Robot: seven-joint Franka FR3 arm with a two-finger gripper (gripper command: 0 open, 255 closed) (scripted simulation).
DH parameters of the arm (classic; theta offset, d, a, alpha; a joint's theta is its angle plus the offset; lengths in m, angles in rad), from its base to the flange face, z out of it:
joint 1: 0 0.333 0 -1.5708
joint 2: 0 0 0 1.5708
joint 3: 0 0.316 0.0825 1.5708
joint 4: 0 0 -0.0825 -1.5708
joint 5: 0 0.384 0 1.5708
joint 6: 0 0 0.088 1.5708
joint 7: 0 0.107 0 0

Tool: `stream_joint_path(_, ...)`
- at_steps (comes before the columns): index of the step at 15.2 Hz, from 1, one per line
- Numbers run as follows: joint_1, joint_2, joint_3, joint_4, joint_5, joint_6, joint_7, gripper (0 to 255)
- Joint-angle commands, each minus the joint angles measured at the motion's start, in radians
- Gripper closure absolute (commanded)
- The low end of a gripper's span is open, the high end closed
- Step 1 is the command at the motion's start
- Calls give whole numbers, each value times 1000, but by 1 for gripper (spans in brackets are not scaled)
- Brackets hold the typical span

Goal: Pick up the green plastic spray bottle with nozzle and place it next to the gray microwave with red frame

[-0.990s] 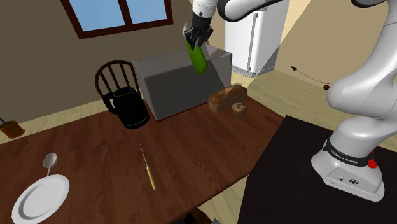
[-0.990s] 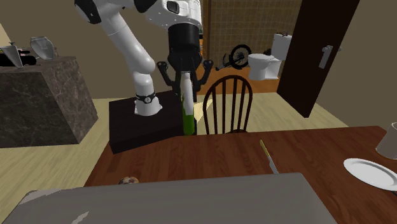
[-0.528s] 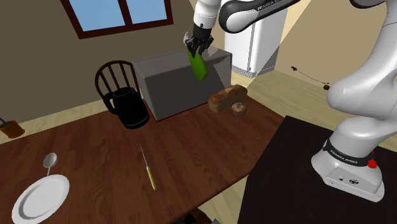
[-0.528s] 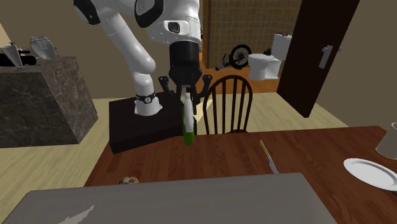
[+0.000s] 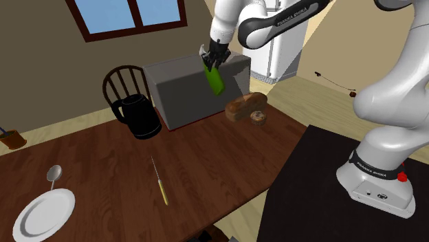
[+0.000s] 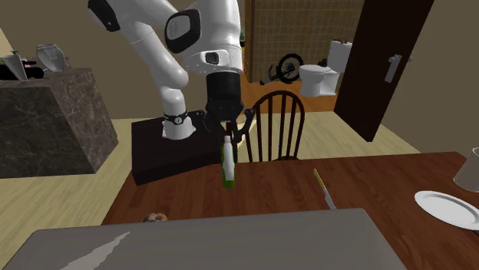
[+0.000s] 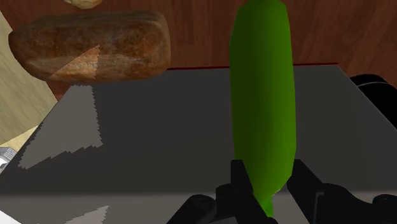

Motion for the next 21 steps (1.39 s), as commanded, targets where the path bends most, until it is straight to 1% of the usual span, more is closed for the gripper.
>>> stream_joint_path(1, 13, 3, -22, -14, -17, 19, 16, 255)
stream_joint_path(10, 98, 29, -141, -60, -109, 91, 97, 255)
stream_joint_path(21, 211, 86, -289, -89, -252, 155, 213, 255)
